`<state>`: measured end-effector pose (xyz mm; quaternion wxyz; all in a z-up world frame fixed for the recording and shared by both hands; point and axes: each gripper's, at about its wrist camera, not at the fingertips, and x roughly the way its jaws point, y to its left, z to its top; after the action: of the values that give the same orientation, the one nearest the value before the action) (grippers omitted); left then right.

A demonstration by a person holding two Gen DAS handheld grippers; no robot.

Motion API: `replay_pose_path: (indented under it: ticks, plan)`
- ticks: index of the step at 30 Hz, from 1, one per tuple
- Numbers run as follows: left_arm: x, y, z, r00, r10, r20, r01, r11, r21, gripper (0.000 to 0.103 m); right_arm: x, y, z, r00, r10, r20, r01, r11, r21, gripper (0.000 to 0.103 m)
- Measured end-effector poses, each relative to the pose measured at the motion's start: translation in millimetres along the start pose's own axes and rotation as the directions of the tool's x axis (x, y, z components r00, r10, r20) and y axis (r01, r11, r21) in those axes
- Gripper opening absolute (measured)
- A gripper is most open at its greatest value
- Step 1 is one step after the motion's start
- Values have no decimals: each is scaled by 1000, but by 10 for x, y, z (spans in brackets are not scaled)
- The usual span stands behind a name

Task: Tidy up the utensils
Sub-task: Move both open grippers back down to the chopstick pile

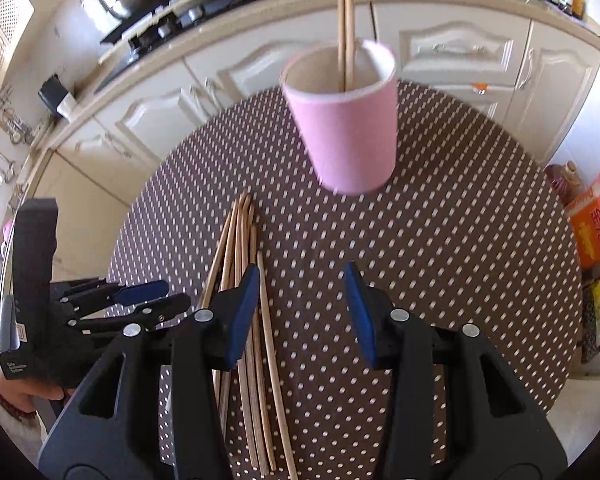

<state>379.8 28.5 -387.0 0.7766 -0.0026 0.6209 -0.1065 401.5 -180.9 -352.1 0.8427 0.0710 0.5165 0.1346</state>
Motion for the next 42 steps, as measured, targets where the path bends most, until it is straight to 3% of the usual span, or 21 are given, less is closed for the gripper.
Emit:
replay_pose_path:
  ticks: [11, 18, 29, 37, 42]
  plan:
    - [166, -165, 62, 999, 44, -7, -43, 998, 34, 33, 274, 98, -231, 993, -26, -112, 21, 999, -43, 43]
    - [244, -381, 227, 989, 148, 13, -149, 985, 87, 34, 460, 174, -285, 982, -68, -177, 53, 995, -88, 43]
    - [161, -325, 61, 992, 124, -9, -123, 991, 46, 33, 711, 401, -343, 971, -107, -215, 71, 983, -167, 38]
    - [148, 13, 37, 998, 66, -16, -67, 998, -14, 33, 868, 681, -320, 959, -179, -220, 117, 956, -270, 36]
    - [204, 29, 298, 997, 77, -17, -77, 997, 19, 33, 1055, 911, -226, 940, -224, -258, 136, 939, -317, 35]
